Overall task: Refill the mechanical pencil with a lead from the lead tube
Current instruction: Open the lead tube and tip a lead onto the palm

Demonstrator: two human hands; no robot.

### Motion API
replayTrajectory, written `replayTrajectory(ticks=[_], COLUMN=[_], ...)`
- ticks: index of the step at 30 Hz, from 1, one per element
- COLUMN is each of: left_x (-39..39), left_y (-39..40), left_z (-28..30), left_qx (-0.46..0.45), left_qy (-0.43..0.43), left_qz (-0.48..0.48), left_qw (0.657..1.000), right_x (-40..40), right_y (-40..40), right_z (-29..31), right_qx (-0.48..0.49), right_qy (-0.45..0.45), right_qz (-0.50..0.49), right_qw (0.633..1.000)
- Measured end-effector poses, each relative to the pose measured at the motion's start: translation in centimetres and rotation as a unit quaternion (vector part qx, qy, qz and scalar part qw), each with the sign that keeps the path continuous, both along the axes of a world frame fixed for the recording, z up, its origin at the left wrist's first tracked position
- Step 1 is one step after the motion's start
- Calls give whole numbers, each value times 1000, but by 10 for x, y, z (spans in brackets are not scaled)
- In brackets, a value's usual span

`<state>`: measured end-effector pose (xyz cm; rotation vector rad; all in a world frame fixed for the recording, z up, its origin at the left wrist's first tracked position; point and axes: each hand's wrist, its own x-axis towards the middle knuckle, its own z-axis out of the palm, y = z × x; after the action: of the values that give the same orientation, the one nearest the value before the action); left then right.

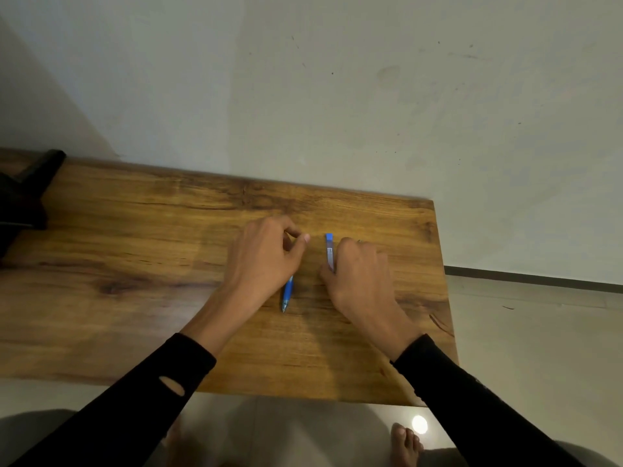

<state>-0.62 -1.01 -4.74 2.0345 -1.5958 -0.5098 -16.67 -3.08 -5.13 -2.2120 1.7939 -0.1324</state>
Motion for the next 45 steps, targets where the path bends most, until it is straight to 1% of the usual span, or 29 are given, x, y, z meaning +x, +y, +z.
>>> replayTrajectory(ticks=[3,5,8,10,11,17,21,23,26,27,29,31,33,34,35,36,37,38,39,40,41,42,43,44,45], left_x=[-2,-3,-3,-4,-4,-10,-15,-16,-9,-8,-13,-24,-29,-30,-29,-27,-26,-26,-26,-25,-23,-22,-20,-19,-19], left_y=[-2,-3,-7,-8,-8,-8,-6,-6,-8,-8,-4,2,3,2,1,0,-1,-2,-4,-6,-9,-10,-9,-8,-7], left_z=[0,1,4,8,9,14,18,19,19,18,10,2,-2,-2,-3,-3,-3,-2,0,2,6,9,11,12,14], left_qx=[26,43,65,65,62,62,49,37,19,30,74,91,82,75,69,65,61,55,44,34,30,30,28,19,6], left_qy=[41,110,269,327,333,296,264,245,242,212,115,27,-30,-38,-28,6,66,155,276,423,568,685,762,807,831], left_qz=[-7,6,56,60,55,32,12,16,33,17,-26,-68,-101,-107,-104,-91,-67,-31,18,69,111,137,147,146,138], left_qw=[999,993,959,941,939,953,963,969,969,977,990,993,991,991,992,994,994,986,960,903,815,715,630,572,539], right_x=[0,-3,-9,-13,-14,-11,-12,-13,-17,-19,-23,-27,-29,-30,-30,-29,-29,-30,-31,-33,-34,-35,-34,-33,-30], right_y=[-1,1,12,18,19,17,17,17,18,17,11,3,-4,-4,-4,-3,-3,-3,-5,-7,-9,-11,-12,-12,-11], right_z=[4,7,10,10,10,8,7,5,3,3,8,13,17,18,20,21,23,27,32,39,46,54,61,68,74], right_qx=[28,21,-4,-21,-28,-49,-46,-41,-17,-23,-48,-62,-76,-79,-79,-79,-82,-92,-111,-135,-156,-165,-158,-145,-132], right_qy=[-20,-43,-87,-99,-95,-78,-86,-84,-80,-81,-85,-93,-96,-93,-87,-79,-70,-62,-55,-47,-42,-45,-53,-62,-68], right_qz=[-26,-32,3,28,36,39,37,36,37,29,0,-26,-36,-34,-26,-14,3,21,41,59,72,79,81,83,87], right_qw=[999,998,996,995,994,995,995,995,996,996,995,993,992,992,993,994,994,994,992,988,984,982,983,984,985])
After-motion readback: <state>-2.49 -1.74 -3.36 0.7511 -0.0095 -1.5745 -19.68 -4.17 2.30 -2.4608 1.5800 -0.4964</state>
